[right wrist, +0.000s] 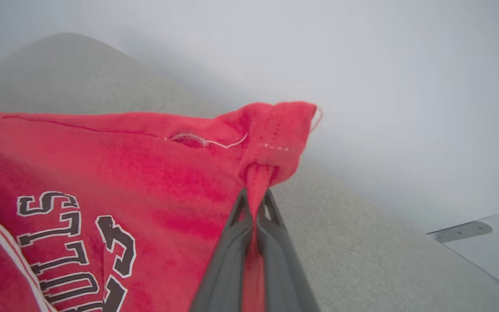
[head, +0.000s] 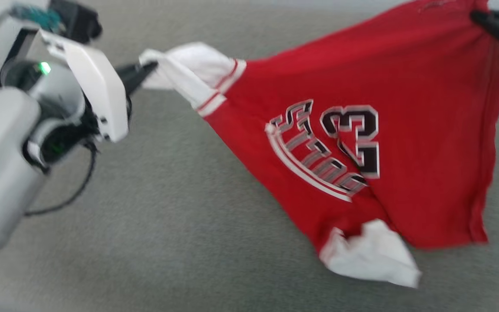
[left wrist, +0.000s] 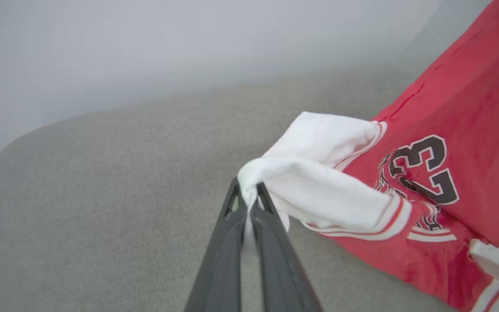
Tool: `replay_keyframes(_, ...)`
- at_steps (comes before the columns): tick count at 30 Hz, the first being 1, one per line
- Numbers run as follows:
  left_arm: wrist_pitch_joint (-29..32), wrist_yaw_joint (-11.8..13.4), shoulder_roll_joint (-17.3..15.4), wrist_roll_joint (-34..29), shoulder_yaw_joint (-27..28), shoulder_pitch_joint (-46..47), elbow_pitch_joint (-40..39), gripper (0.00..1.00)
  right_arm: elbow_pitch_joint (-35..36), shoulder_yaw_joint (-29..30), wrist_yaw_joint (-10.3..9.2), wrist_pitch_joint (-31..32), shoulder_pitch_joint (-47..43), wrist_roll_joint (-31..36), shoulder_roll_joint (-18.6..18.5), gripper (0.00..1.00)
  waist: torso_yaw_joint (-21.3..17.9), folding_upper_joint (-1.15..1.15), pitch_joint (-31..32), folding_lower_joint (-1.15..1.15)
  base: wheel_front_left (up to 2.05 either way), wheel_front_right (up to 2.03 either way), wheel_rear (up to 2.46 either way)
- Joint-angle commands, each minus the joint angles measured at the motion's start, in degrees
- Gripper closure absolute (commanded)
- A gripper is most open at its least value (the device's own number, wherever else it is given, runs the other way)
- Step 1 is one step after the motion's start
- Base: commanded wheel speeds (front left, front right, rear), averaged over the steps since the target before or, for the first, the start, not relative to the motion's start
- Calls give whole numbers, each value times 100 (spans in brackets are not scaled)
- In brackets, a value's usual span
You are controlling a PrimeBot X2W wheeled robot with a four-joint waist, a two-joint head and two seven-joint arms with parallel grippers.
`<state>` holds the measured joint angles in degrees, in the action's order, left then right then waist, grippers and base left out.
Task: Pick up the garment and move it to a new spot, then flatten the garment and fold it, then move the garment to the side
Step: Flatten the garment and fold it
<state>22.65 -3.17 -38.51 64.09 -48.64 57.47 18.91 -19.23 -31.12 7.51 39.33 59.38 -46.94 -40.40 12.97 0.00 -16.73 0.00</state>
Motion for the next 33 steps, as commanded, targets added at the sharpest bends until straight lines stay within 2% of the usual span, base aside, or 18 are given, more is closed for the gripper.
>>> replay_keyframes(1,121,21,-90,-49,49,246,-28,100,99,125,-4,-98,7,45,-36,100,-361,0,329,0,0,0,0)
replay_keyframes(10,709,55,-82,-195,69,1143,296,100,523,718,-4,-43,-20,222,5,100,-757,0,655,0,0,0,0)
replay_keyframes(15,756,103,149,-256,99,1609,784,100,424,994,-4,36,87,393,231,100,-861,0,611,0,0,0,0)
replay_keyframes(19,532,173,444,-465,143,2097,1387,100,14,1128,-4,-136,378,700,509,100,-940,0,400,0,0,0,0)
replay_keyframes(22,62,235,699,-730,195,2537,1894,100,-511,1161,-4,-568,778,1137,794,100,-999,0,185,0,0,0,0)
replay_keyframes(25,-611,274,880,-1125,193,3087,2377,100,-1150,1189,-4,-1257,1258,1680,1109,100,-1058,0,-32,0,0,0,0)
replay_keyframes(33,-3212,446,1186,-2084,296,4302,3291,100,-2652,1663,-5,-3924,2383,3384,1791,100,-1062,0,-389,0,0,0,0)
